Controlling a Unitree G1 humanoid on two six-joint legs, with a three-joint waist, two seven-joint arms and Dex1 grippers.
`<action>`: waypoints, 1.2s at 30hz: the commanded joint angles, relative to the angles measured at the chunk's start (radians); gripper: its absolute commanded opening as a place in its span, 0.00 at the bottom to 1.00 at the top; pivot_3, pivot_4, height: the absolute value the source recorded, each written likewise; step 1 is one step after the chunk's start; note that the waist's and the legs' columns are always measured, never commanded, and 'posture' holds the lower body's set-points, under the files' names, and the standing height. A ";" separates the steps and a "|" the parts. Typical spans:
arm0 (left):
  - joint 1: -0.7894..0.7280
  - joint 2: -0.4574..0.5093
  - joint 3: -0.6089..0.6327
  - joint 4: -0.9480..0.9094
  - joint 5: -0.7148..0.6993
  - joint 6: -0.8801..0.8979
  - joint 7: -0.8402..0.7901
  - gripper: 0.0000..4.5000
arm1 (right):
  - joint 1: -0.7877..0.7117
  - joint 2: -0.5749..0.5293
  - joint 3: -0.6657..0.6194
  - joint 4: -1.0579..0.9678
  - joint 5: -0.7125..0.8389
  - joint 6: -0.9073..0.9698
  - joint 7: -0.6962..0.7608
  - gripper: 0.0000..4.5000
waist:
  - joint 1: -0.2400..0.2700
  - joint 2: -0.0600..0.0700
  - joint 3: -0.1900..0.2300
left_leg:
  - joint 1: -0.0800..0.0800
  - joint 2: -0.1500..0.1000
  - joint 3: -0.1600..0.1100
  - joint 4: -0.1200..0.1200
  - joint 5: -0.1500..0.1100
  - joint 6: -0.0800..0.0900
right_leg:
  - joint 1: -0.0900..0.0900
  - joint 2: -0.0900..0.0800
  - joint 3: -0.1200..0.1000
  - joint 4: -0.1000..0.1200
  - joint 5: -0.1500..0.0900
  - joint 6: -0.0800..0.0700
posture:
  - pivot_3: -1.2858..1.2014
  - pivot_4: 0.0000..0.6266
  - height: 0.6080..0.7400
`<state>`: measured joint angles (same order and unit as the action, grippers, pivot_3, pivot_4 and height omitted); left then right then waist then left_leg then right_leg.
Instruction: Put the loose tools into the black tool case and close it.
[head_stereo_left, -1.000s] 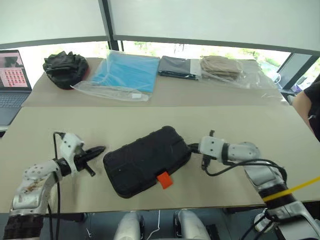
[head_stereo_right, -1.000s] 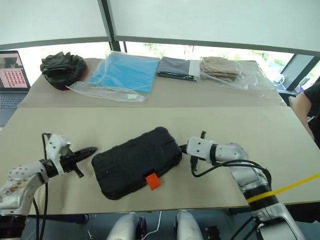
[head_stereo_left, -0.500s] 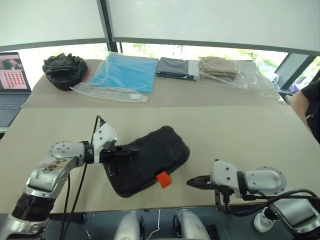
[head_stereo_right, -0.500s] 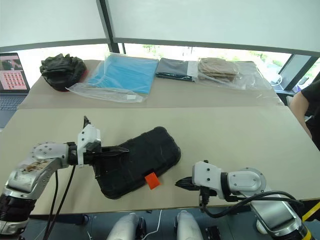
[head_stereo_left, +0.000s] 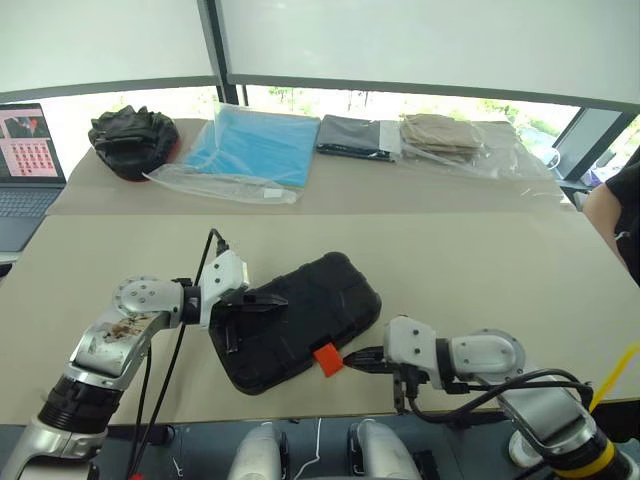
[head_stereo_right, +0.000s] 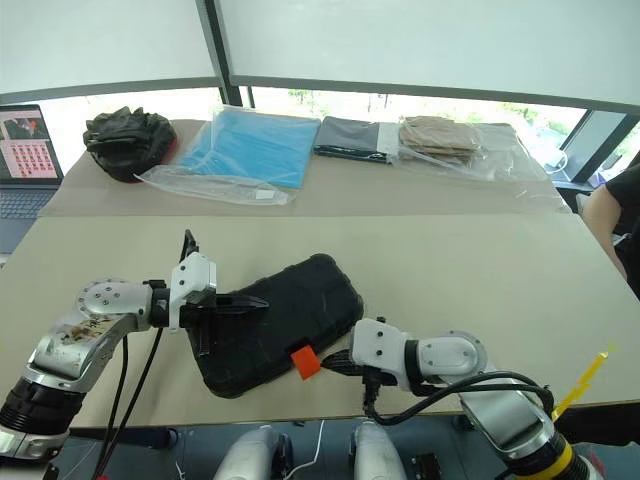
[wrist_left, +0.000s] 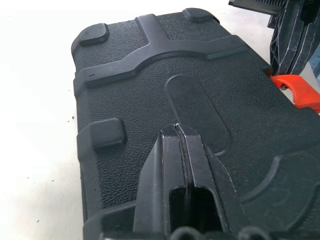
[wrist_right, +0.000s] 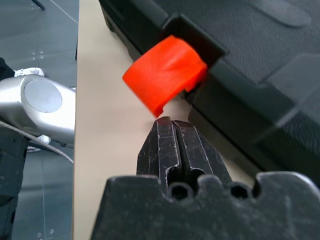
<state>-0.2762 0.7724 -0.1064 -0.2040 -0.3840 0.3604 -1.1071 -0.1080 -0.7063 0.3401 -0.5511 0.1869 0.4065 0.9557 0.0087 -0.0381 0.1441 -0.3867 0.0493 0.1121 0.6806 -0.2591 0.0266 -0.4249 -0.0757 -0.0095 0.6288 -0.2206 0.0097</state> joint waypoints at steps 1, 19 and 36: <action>0.029 0.009 -0.024 0.029 0.049 0.005 0.012 0.00 | -0.019 0.014 0.011 -0.017 -0.004 -0.013 -0.004 0.00 | -0.001 0.000 0.000 | 0.000 0.000 0.000 0.000 0.000 0.000 | 0.000 0.000 0.000 0.000 0.000 0.000 | 0.52 0.24 1.00; 0.061 0.033 -0.031 0.022 0.048 0.005 -0.007 0.00 | -0.033 -0.015 0.011 -0.090 0.059 0.000 0.066 0.00 | -0.006 0.001 -0.001 | 0.002 0.001 0.000 0.000 0.000 0.000 | 0.001 0.000 0.000 0.001 -0.003 0.003 | 0.52 0.24 1.00; 0.063 0.044 -0.026 0.029 0.052 0.009 -0.003 0.00 | -0.108 0.054 0.073 0.039 -0.018 -0.069 0.057 0.00 | -0.018 0.001 -0.001 | 0.003 0.001 0.000 -0.001 0.000 0.000 | 0.001 0.000 0.000 0.002 -0.003 0.002 | 0.52 0.24 1.00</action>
<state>-0.2496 0.7978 -0.0993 -0.2047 -0.3769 0.3371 -1.1085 -0.1867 -0.6717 0.4270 -0.4989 0.1702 0.3716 1.0288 -0.0090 -0.0370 0.1433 -0.3836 0.0505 0.1125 0.6798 -0.2592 0.0266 -0.4242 -0.0754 -0.0098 0.6304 -0.2233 0.0115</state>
